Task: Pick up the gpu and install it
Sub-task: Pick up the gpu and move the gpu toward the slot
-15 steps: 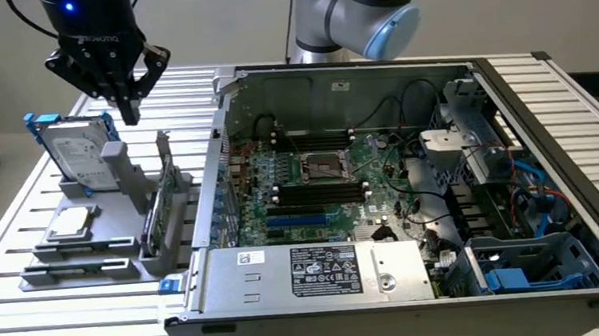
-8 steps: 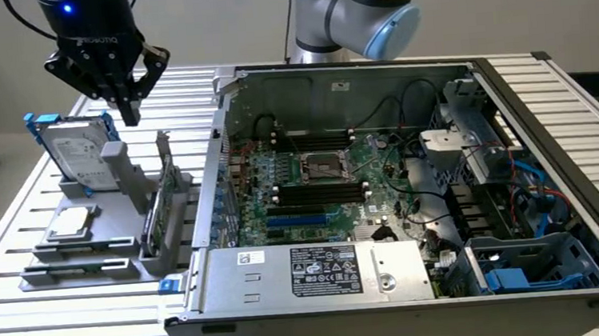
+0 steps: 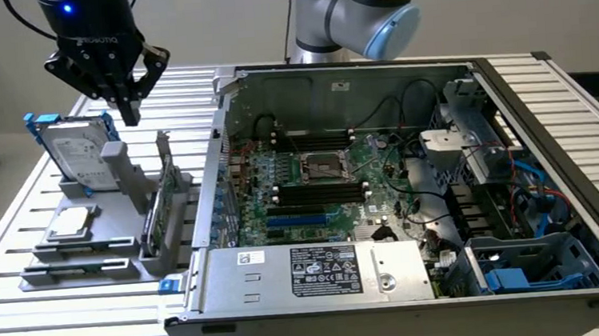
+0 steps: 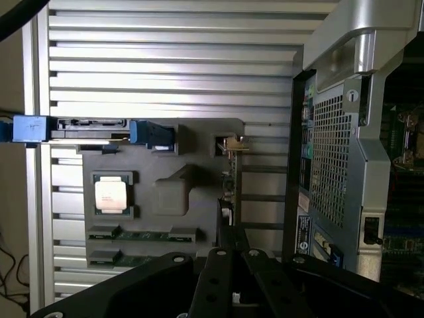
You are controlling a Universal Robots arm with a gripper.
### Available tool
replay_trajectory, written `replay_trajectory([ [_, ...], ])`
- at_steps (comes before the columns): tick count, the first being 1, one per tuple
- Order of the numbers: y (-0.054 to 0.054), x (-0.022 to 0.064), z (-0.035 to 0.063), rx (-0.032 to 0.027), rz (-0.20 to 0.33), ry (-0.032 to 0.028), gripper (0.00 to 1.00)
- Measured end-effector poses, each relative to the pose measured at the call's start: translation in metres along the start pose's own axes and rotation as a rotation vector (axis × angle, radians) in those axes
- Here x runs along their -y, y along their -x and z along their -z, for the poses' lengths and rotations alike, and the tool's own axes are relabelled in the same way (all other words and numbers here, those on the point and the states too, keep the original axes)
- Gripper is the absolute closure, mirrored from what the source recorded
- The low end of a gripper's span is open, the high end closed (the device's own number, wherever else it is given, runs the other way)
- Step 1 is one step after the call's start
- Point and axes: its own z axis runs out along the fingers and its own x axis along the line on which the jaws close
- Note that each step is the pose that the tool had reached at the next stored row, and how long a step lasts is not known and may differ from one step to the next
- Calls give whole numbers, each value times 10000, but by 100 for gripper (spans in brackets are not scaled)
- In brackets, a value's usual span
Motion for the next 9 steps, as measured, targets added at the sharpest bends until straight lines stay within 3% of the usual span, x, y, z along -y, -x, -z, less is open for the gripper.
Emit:
replay_trajectory([
  [2, 0, 0, 0, 0, 0, 0, 89],
  [3, 0, 0, 0, 0, 0, 0, 83],
  [8, 0, 0, 0, 0, 0, 0, 70],
  [9, 0, 0, 0, 0, 0, 0, 64],
])
